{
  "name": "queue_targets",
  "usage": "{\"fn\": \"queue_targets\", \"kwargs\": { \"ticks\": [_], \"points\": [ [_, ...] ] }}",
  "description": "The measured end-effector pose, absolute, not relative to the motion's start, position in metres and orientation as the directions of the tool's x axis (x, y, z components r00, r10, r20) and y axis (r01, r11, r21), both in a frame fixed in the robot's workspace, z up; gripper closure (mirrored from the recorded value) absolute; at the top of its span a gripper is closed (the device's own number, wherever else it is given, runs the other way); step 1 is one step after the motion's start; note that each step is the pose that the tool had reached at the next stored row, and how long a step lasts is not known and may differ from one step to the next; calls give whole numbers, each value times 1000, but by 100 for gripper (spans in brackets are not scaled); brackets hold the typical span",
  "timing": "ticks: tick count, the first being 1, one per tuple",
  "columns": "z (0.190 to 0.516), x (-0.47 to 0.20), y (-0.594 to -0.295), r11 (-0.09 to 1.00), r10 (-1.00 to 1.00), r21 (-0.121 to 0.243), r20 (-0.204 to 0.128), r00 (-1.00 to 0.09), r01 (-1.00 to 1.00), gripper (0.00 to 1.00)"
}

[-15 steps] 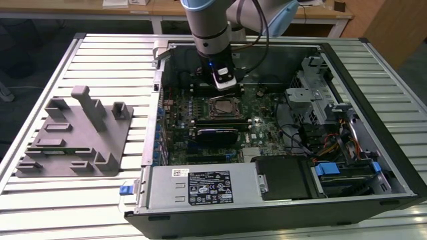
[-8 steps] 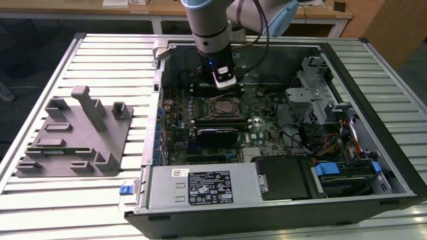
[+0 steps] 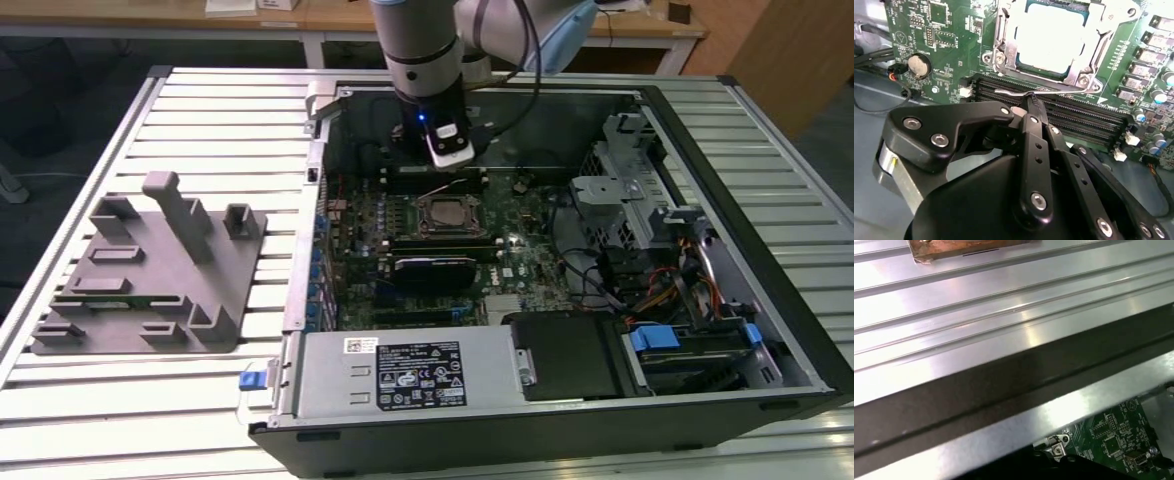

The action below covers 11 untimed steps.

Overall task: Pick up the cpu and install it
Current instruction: 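Install the first cpu locking lever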

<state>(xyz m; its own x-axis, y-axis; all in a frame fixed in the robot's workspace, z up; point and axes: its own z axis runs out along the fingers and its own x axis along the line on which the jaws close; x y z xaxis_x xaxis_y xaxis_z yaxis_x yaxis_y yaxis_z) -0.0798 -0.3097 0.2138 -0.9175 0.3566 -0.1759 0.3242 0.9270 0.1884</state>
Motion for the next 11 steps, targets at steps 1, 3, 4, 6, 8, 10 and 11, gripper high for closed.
{"fn": "queue_targets", "kwargs": {
  "ticks": [1,3,4,6,8,10,11],
  "points": [
    [215,-80,-310,927,357,188,-176,-918,324,89],
    [217,-80,-310,927,357,188,-176,-918,324,89],
    [218,-80,-310,927,357,188,-176,-918,324,89],
    [219,-80,-310,927,357,189,-176,-918,324,89],
    [220,-80,-310,927,357,190,-176,-917,324,89],
    [219,-80,-310,926,360,190,-176,-916,327,89],
    [219,-80,-310,924,363,190,-176,-915,331,89]
  ]
}}
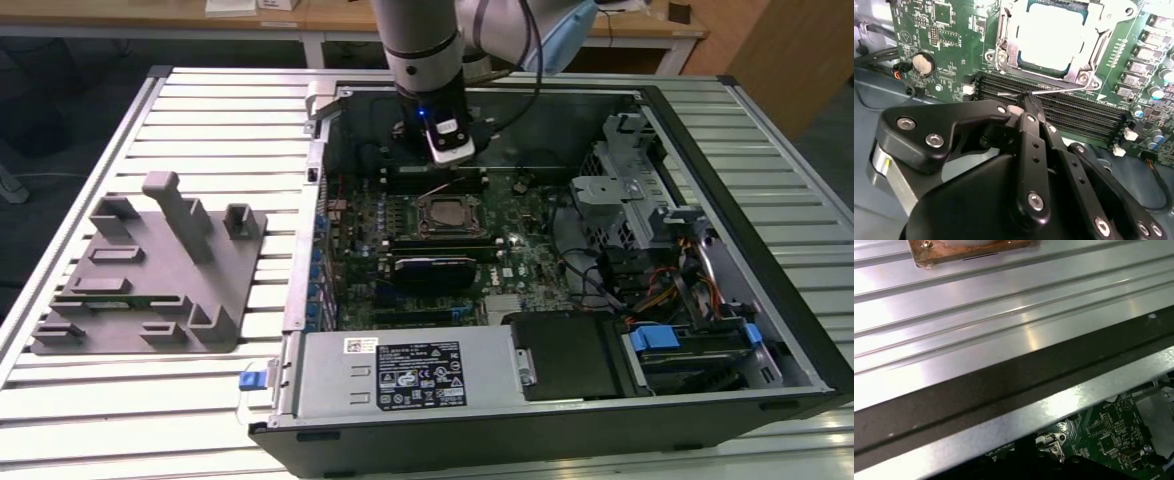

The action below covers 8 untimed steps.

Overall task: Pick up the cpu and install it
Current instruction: 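Install the first cpu locking lever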

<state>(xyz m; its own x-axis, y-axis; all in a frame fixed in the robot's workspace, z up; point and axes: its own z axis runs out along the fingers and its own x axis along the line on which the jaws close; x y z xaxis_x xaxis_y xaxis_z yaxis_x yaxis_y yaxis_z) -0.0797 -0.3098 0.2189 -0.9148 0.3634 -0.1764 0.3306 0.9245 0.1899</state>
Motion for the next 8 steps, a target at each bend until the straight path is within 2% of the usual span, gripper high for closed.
{"fn": "queue_targets", "kwargs": {
  "ticks": [8],
  "points": [
    [211,-80,-310,907,409,194,-188,-893,374,89]
  ]
}}
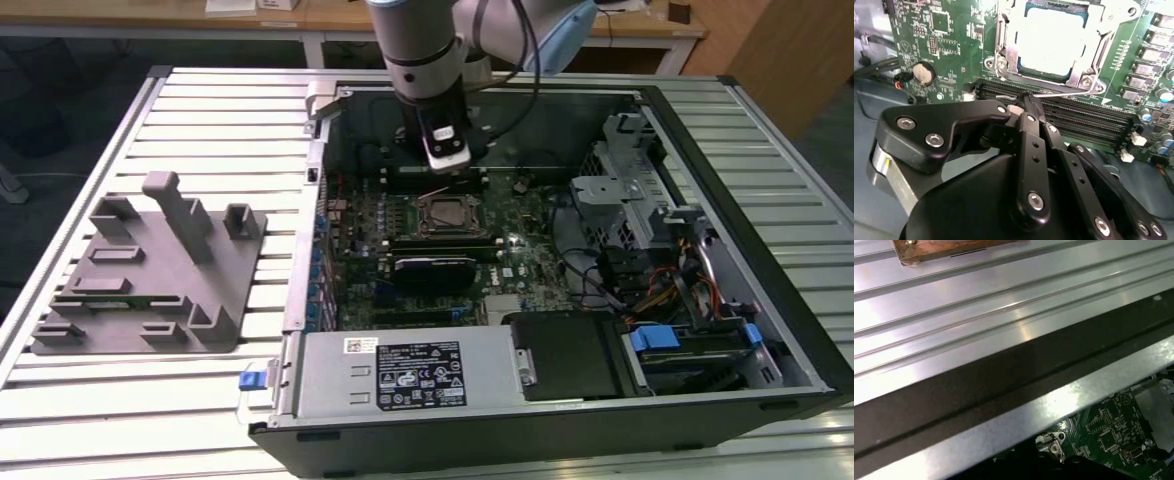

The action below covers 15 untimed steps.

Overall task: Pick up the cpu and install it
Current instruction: 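Install the first cpu locking lever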

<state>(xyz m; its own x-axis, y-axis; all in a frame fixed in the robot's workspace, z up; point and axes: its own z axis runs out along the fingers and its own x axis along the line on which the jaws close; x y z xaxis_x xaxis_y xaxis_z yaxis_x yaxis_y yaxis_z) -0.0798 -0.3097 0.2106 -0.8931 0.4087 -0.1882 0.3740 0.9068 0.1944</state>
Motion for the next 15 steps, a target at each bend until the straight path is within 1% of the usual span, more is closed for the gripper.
{"fn": "queue_targets", "kwargs": {
  "ticks": [7,15],
  "points": [
    [205,-80,-310,874,478,197,-196,-856,443,89],
    [204,-80,-309,868,491,198,-196,-849,456,89]
  ]
}}
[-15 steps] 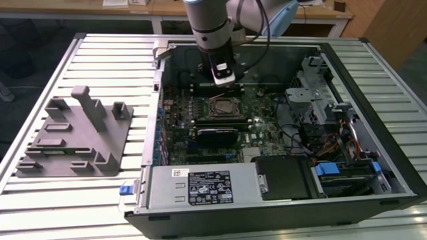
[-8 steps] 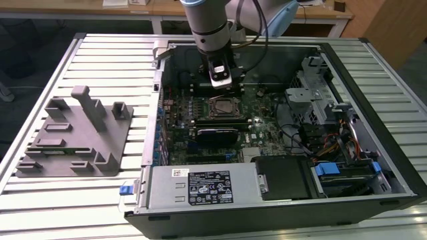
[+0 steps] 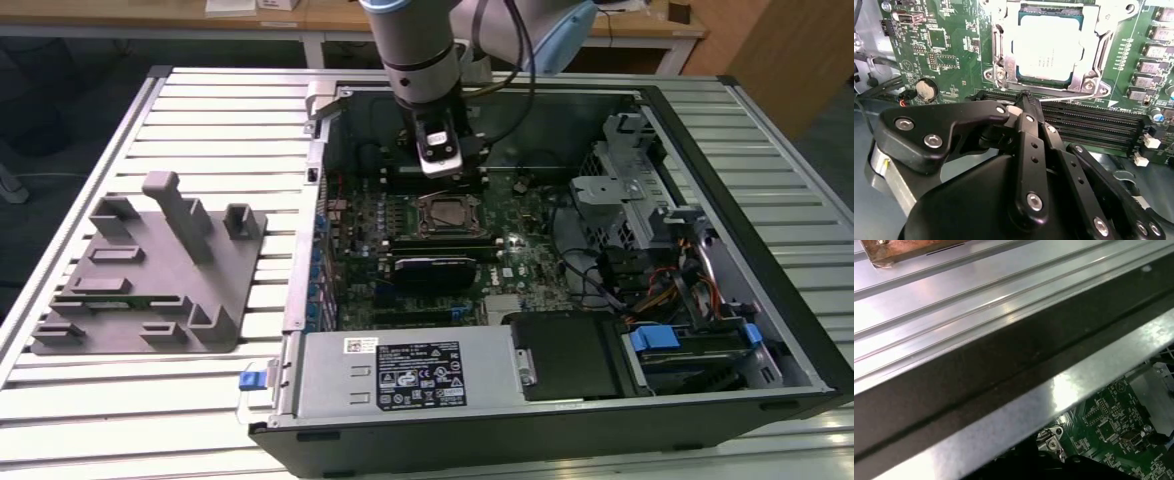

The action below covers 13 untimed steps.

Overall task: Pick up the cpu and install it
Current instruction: 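Install the first cpu locking lever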

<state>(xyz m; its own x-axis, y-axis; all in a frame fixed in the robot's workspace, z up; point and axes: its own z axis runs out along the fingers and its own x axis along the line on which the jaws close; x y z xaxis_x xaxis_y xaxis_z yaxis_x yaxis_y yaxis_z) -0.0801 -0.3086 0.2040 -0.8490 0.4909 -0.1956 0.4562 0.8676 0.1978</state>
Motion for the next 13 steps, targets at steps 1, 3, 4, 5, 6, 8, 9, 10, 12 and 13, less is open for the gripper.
{"fn": "queue_targets", "kwargs": {
  "ticks": [1,3,4,5,6,8,9,10,12,13],
  "points": [
    [204,-80,-308,865,495,198,-195,-847,460,89],
    [203,-81,-308,861,503,198,-195,-842,468,89],
    [203,-82,-308,859,507,198,-195,-840,473,89],
    [203,-83,-307,856,511,198,-195,-837,477,89],
    [202,-83,-307,854,515,198,-195,-835,481,89],
    [201,-84,-306,850,522,198,-195,-830,488,89],
    [201,-84,-306,848,526,198,-195,-828,492,89],
    [201,-84,-305,846,530,198,-195,-825,496,89],
    [200,-84,-304,841,537,198,-195,-821,503,89],
    [200,-84,-304,839,540,198,-195,-819,506,89]
  ]
}}
